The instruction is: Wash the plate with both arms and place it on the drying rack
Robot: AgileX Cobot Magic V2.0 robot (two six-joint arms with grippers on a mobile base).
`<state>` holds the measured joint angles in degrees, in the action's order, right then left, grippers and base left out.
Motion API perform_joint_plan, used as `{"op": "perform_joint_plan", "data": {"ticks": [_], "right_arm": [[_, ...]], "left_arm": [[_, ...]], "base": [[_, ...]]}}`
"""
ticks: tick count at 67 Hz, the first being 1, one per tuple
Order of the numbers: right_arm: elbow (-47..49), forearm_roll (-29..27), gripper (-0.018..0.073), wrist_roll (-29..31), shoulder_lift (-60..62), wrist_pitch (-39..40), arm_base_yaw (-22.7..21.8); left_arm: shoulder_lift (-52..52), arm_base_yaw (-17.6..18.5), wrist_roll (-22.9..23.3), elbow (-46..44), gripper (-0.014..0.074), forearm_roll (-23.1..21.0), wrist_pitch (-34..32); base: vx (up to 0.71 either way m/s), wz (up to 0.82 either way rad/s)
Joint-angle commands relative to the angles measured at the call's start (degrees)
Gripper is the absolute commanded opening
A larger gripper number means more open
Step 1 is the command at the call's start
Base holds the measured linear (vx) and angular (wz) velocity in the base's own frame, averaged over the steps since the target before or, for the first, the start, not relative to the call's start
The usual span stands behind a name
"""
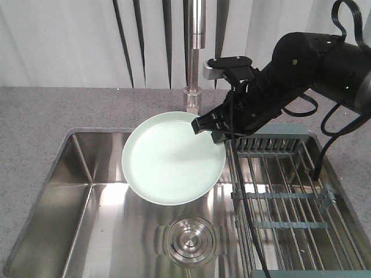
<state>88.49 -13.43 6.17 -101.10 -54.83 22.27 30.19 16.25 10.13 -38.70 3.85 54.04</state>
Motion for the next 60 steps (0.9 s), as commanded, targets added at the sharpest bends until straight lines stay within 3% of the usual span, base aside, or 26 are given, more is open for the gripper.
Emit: {"op": "perform_joint_plan", "data": {"ticks": [1,25,48,60], "right_arm": [[2.3,-0.5,-0.0001,1.9,2.4,1.5,-2.3],[1.3,-0.5,-0.0001,4.4,3.2,0.0,-9.7],[-14.2,-1.1,-0.0001,7.3,12.4,5.6,-16.4],[-19.2,2.6,-0.0001,7.4,16.0,5.4,-21.2]], "left_arm": [[0.3,0.0,0.4,-1.1,0.0534,0.2,-3.2],[0.3,0.0,0.4,-1.1,0.0534,0.2,-3.2],[0.3,0.0,0.4,-1.1,0.0534,0.2,-3.2],[0.3,0.0,0.4,-1.1,0.0534,0.2,-3.2]], "base": [[0.0,0.0],[0.0,0.0],[0.0,0.0],[0.0,0.0]]}}
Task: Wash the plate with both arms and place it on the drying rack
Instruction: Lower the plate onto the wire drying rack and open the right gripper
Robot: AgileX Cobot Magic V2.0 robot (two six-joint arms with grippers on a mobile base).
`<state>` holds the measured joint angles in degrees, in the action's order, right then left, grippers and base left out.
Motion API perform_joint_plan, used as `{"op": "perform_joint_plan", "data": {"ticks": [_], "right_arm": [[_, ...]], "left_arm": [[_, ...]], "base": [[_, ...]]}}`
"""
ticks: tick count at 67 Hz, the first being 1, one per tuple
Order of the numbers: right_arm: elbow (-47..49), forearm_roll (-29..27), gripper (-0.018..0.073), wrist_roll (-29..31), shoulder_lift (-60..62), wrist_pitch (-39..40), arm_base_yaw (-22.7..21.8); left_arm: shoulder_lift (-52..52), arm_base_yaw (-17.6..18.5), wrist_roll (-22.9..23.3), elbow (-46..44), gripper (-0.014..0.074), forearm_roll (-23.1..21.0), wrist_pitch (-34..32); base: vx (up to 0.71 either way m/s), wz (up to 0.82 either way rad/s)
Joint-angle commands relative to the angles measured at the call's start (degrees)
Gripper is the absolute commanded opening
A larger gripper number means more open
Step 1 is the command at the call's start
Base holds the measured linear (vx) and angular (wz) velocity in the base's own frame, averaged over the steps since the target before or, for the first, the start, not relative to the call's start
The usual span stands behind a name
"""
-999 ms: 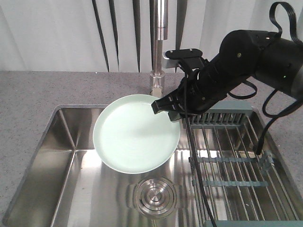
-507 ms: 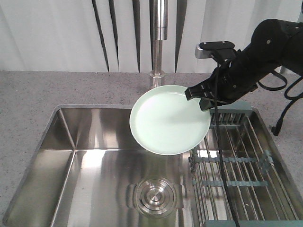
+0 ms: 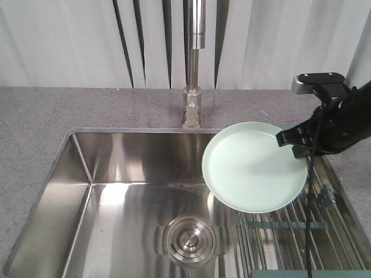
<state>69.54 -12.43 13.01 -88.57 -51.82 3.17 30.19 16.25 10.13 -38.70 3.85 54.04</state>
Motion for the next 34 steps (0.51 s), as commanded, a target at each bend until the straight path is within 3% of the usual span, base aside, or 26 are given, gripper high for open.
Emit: {"op": "perform_joint_plan", "data": {"ticks": [1,18,34], "right_arm": [[-0.4,1.9,-0.0001,0.6,3.7,2.3,-2.5],[-4.1,6.3,-0.0001,0.6,4.0,3.4,-7.4],[-4.1,10.7,-0.0001,0.6,2.3,4.2,-7.4]], "left_arm": [[0.3,0.0,0.4,-1.1,0.0534,0.2,-3.2],[0.3,0.0,0.4,-1.1,0.0534,0.2,-3.2],[0.3,0.0,0.4,-1.1,0.0534,0.2,-3.2]], "base": [[0.0,0.0],[0.0,0.0],[0.0,0.0]]}}
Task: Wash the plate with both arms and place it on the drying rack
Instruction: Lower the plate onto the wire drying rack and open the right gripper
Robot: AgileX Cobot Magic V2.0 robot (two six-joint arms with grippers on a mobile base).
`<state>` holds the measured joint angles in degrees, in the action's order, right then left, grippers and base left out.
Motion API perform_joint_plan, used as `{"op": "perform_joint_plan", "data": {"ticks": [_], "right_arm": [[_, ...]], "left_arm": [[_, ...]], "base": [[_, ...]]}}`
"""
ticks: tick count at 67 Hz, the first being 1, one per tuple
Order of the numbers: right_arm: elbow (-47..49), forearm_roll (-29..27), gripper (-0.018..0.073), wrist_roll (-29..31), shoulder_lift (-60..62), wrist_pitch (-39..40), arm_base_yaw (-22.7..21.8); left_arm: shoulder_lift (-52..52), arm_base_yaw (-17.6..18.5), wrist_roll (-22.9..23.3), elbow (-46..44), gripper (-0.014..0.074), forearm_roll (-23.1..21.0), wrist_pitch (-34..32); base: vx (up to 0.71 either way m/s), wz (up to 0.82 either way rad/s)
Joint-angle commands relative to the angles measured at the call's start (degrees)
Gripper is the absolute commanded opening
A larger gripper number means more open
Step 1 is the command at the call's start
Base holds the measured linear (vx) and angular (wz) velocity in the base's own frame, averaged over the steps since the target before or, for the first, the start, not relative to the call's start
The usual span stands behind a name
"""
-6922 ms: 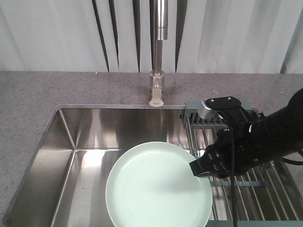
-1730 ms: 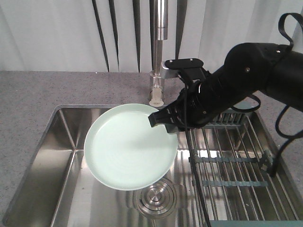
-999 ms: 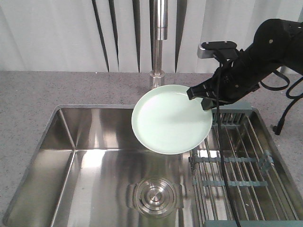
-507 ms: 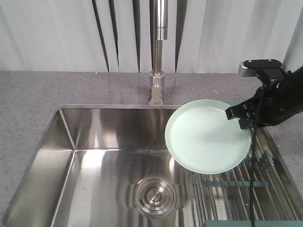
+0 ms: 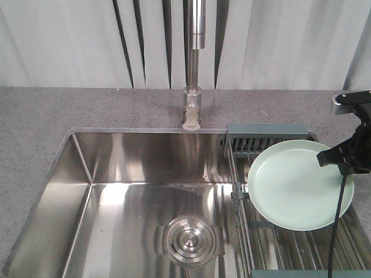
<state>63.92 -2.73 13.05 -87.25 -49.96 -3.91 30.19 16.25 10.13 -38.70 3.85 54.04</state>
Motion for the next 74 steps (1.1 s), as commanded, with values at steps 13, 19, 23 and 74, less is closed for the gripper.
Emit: {"op": "perform_joint_plan", "data": {"ticks": [13,19,23,74], "right_arm": [[1.5,1.0,0.0,0.6,-2.5,4.1,-0.3],[1.5,1.0,0.0004,0.5,-3.9,4.8,-0.3],[1.5,0.9,0.0011,0.2,-4.7,5.1,-0.3],[1.5,-2.4,0.034,-2.9,3.7,0.5,-0.2]], "left_arm": [[0.3,0.0,0.4,-1.1,0.0534,0.2,-3.2],[0.3,0.0,0.4,-1.1,0.0534,0.2,-3.2],[0.3,0.0,0.4,-1.1,0.0534,0.2,-3.2],[0.3,0.0,0.4,-1.1,0.0534,0.2,-3.2]], "base": [[0.0,0.0],[0.0,0.0],[0.0,0.0],[0.0,0.0]]}}
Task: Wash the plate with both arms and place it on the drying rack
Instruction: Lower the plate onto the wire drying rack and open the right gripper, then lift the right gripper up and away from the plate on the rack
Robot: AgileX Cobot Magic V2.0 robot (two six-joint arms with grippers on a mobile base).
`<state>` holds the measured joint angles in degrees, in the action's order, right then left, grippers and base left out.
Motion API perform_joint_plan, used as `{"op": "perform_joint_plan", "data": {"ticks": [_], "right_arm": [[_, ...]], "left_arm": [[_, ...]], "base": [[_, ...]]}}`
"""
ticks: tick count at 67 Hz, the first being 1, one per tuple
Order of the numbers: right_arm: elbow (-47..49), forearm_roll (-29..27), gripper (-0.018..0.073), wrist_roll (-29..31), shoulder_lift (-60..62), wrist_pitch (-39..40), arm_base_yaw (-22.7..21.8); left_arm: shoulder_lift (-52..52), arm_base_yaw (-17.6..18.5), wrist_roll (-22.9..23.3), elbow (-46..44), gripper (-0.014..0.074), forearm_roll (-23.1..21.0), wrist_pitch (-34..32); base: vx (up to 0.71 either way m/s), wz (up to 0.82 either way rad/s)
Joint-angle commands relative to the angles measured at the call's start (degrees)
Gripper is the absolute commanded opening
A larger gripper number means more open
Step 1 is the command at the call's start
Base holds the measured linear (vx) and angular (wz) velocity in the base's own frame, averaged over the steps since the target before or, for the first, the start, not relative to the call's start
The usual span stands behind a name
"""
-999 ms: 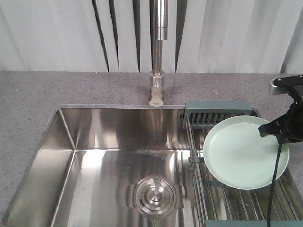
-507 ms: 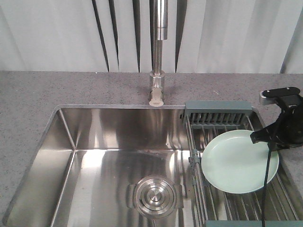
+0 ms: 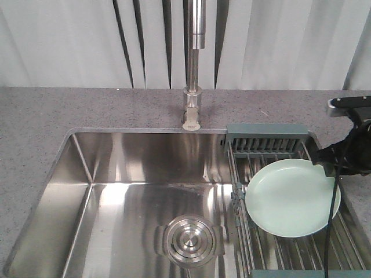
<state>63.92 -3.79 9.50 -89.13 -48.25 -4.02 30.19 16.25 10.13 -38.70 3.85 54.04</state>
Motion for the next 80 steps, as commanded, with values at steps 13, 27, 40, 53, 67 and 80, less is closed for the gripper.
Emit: {"op": "perform_joint_plan", "data": {"ticks": [13,27,40,53,67,80], "right_arm": [[1.5,-6.9,0.0326,4.3,14.4,-5.4,-0.1],[1.5,-6.9,0.0285,4.9,22.8,-10.9,-0.1],[-7.0,-5.8,0.0278,3.8,31.1,-7.3,0.0],[-18.2,-7.1,0.0278,4.3,41.0,-2.1,0.0],[-23.7,-6.4,0.0278,5.4,49.4,-1.8,0.0],[-27.0,-7.2,0.0278,5.3,56.1,-1.5,0.0]], "left_arm": [[0.3,0.0,0.4,-1.1,0.0534,0.2,-3.2],[0.3,0.0,0.4,-1.1,0.0534,0.2,-3.2],[0.3,0.0,0.4,-1.1,0.0534,0.2,-3.2],[0.3,0.0,0.4,-1.1,0.0534,0.2,-3.2],[0.3,0.0,0.4,-1.1,0.0534,0.2,-3.2],[0.3,0.0,0.4,-1.1,0.0534,0.2,-3.2]], "base": [[0.0,0.0],[0.0,0.0],[0.0,0.0],[0.0,0.0],[0.0,0.0],[0.0,0.0]]}}
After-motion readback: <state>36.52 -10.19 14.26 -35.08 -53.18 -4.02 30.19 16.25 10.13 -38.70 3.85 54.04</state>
